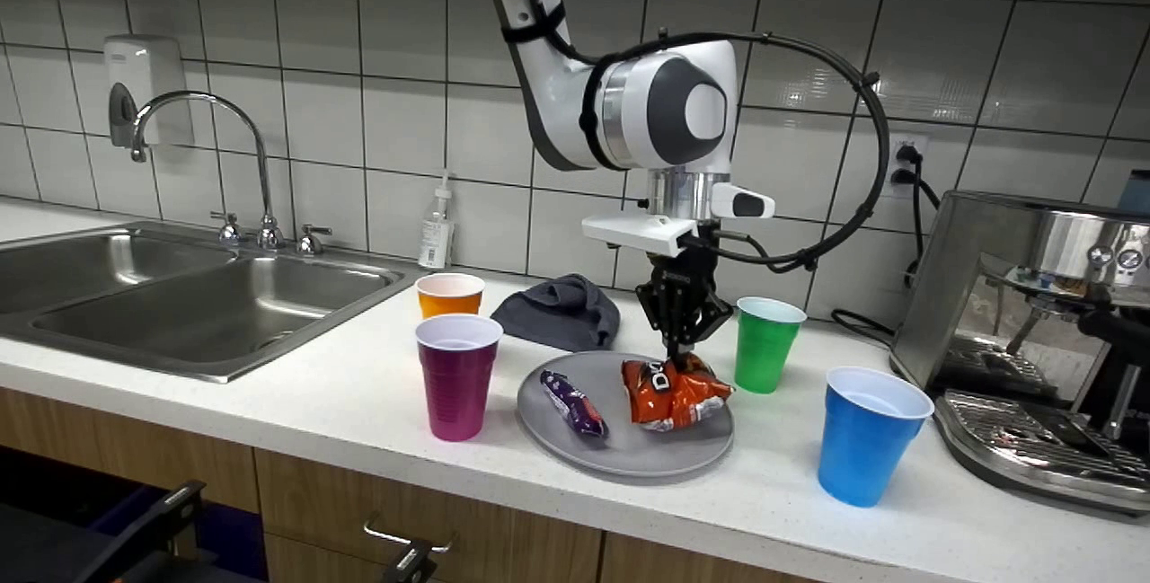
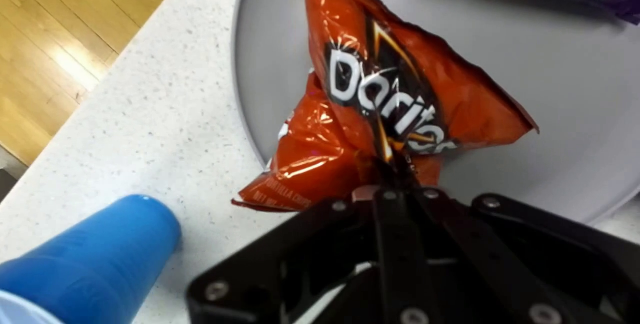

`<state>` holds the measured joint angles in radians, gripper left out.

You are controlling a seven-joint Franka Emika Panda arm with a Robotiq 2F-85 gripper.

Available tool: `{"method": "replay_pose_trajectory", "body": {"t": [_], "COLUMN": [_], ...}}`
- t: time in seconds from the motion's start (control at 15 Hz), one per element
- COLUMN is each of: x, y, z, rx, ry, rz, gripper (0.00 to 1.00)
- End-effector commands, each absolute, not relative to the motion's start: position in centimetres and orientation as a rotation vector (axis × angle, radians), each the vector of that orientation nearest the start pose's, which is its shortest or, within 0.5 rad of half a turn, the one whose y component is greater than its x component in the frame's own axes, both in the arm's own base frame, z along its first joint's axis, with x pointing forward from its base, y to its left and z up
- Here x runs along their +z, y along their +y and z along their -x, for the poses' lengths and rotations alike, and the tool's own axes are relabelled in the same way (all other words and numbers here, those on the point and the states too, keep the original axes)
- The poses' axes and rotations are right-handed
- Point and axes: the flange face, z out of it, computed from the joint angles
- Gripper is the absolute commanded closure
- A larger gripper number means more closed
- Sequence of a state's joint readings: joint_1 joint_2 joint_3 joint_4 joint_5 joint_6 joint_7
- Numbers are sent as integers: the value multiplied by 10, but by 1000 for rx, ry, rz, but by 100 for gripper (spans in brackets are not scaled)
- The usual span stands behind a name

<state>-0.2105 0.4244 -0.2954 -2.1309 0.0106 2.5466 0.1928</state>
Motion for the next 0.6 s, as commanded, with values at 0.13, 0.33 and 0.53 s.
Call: {"method": "replay_pose_trajectory", "body": {"t": [0.13, 0.33, 0.53], "x": [237, 243, 242], "y": [-278, -276, -276], "z": [-540, -560, -582], "rx": [-69, -118, -153], "ry": [1115, 1126, 1136], "rz": [3020, 3002, 3000], "gripper": [100, 100, 100]}}
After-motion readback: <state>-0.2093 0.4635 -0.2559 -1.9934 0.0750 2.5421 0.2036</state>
